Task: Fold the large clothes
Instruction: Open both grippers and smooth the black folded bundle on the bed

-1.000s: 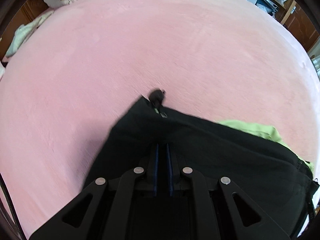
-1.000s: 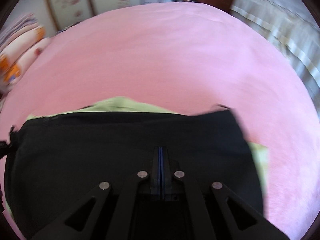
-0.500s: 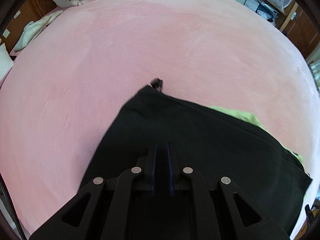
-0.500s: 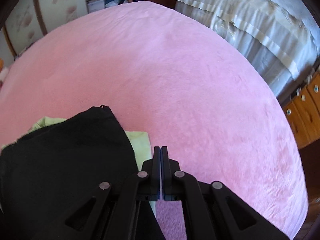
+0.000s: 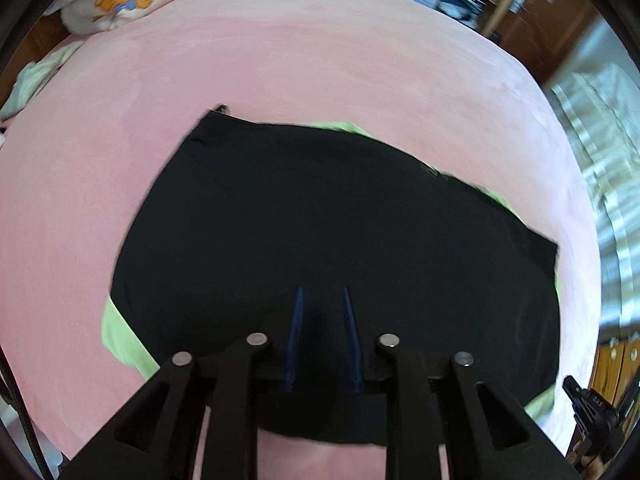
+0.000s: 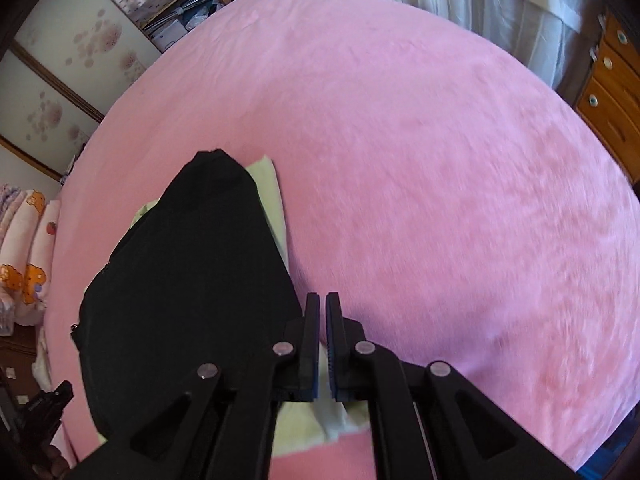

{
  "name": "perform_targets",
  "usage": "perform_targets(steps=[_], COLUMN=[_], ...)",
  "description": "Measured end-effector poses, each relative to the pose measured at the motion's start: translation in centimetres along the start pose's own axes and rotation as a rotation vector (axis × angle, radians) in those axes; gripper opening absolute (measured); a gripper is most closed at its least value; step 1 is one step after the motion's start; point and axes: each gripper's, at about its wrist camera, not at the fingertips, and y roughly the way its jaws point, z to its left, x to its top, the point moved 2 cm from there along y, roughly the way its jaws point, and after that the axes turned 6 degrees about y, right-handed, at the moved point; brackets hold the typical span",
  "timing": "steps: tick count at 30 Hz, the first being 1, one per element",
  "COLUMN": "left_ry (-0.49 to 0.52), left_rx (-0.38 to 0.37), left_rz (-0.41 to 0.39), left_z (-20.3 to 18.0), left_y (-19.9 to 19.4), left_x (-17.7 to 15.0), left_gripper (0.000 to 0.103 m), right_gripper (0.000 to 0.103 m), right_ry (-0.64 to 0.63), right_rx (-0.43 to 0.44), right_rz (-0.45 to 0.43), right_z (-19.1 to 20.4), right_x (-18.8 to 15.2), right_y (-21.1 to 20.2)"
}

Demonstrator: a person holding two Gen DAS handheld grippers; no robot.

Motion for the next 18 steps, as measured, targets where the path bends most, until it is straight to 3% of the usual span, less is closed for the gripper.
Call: perform_targets(steps=[2, 7, 9, 11, 18], left_ry=[0.030, 0.086, 0.094, 0.100, 0.088], left_rx=[-0.024, -0.054, -0.068, -0.065, -0.045], left_rz=[0.018, 0.064, 0.085, 0.092, 0.099], left_z=[-1.3, -4.6, -5.4, -6.2, -7.2], left_y=[-0.1, 0.1, 0.6, 0.7, 0.0], left_x=[-0.8, -2.1, -2.1, -2.2, -2.3], left_gripper=[0.020, 0.031, 0.039, 0.058, 0.073], right_gripper=[0.004, 0.024, 0.025, 0.025, 0.027], right_ry=[0.024, 0.094, 0.118, 0.137, 0.158], right_rx=[0.014, 0.071, 0.092, 0.119, 0.155], right_rz=[0.015, 0.068, 0.087, 0.113, 0.169], right_z=[-1.3, -4.0, -4.5, -4.6, -3.9], right_x=[-1.0, -3.0, -3.5, -3.9, -4.7], right_y=[-0.6, -1.0, -0.9, -0.5, 0.6])
